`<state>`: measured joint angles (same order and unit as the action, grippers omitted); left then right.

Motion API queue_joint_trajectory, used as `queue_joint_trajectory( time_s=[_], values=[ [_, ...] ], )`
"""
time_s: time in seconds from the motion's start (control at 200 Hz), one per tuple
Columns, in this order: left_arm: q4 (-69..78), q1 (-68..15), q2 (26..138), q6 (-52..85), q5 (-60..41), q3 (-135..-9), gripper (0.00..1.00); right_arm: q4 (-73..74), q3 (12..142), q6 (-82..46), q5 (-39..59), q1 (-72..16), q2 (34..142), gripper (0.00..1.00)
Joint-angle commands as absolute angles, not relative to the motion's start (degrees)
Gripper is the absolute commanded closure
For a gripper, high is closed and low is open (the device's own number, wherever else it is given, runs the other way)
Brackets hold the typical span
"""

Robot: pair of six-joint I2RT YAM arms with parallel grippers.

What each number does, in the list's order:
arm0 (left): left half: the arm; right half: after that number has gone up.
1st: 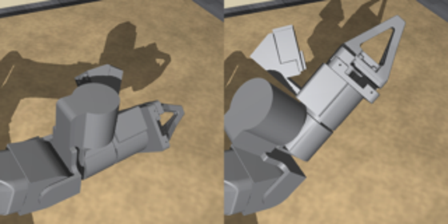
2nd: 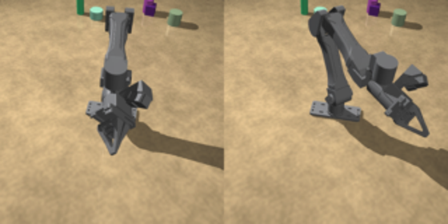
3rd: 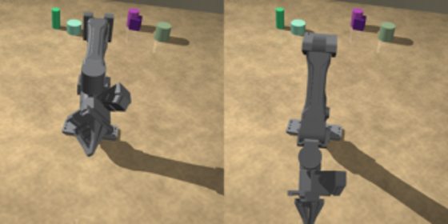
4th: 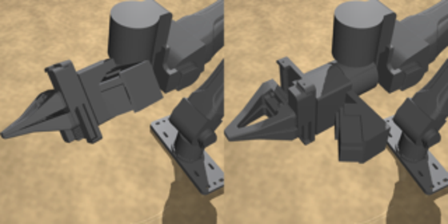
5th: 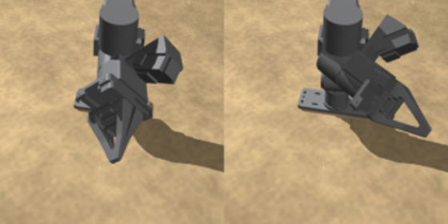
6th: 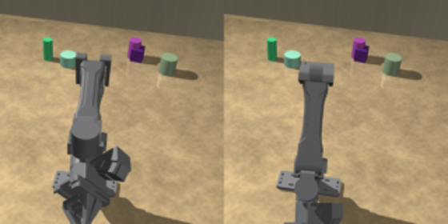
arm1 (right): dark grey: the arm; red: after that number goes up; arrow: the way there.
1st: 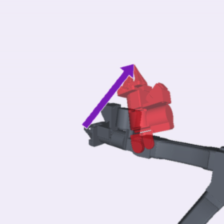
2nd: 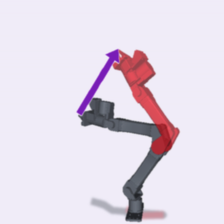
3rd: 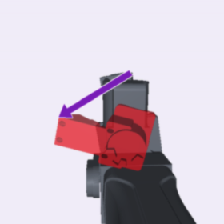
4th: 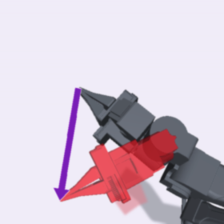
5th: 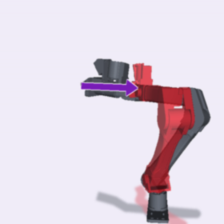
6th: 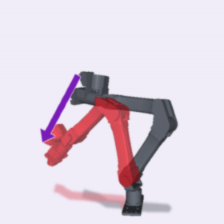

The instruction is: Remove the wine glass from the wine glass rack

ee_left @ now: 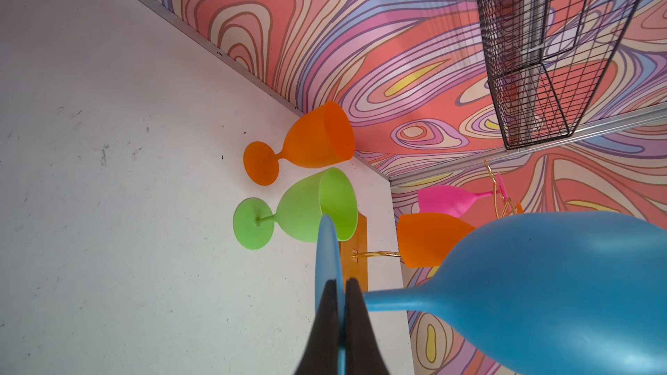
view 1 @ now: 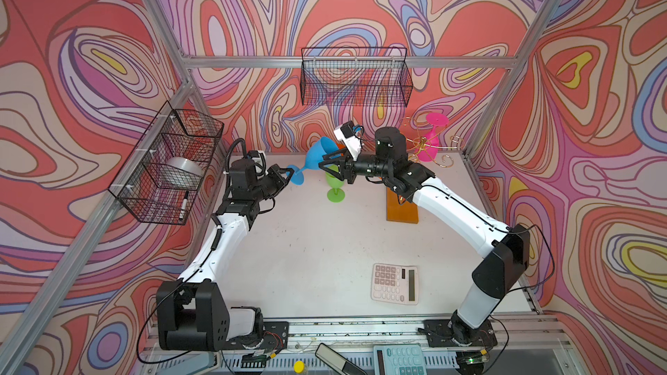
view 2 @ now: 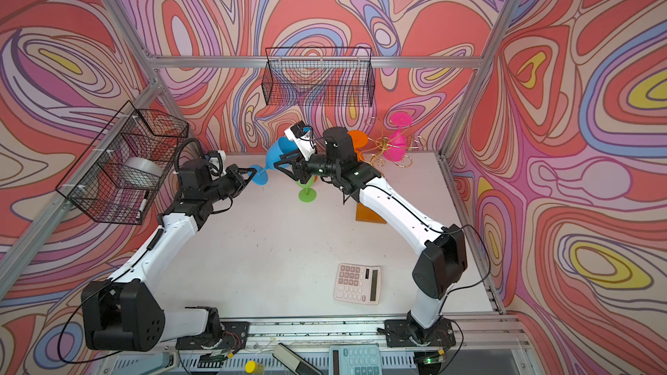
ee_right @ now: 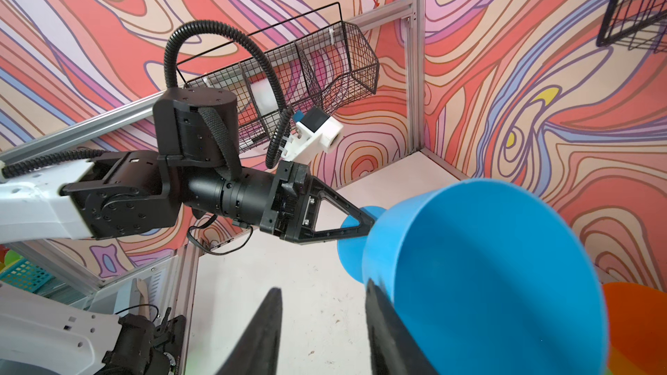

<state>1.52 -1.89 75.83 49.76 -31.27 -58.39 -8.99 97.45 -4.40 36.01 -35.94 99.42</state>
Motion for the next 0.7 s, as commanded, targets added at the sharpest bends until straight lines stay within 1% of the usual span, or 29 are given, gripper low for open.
queue_joint_trajectory(
  time_s=[0.0, 0.265, 0.496, 0.691],
  values=[
    [3.5, -2.2, 75.0, 49.6, -31.5, -57.9, 1.0, -7.3, 96.4, -3.0, 33.2, -35.9, 96.5, 0.55],
    [3.8, -2.2, 75.1, 49.5, -31.6, -57.5, 1.0, -5.6, 95.1, -2.6, 31.7, -35.9, 95.2, 0.49],
    [4.2, -2.2, 75.1, 50.0, -32.0, -57.6, 1.0, -6.4, 95.8, -2.6, 31.8, -35.9, 97.0, 0.49],
    [4.5, -2.2, 74.9, 50.3, -32.7, -57.9, 1.0, -6.5, 97.1, -2.5, 32.2, -35.9, 98.9, 0.51]
  ],
)
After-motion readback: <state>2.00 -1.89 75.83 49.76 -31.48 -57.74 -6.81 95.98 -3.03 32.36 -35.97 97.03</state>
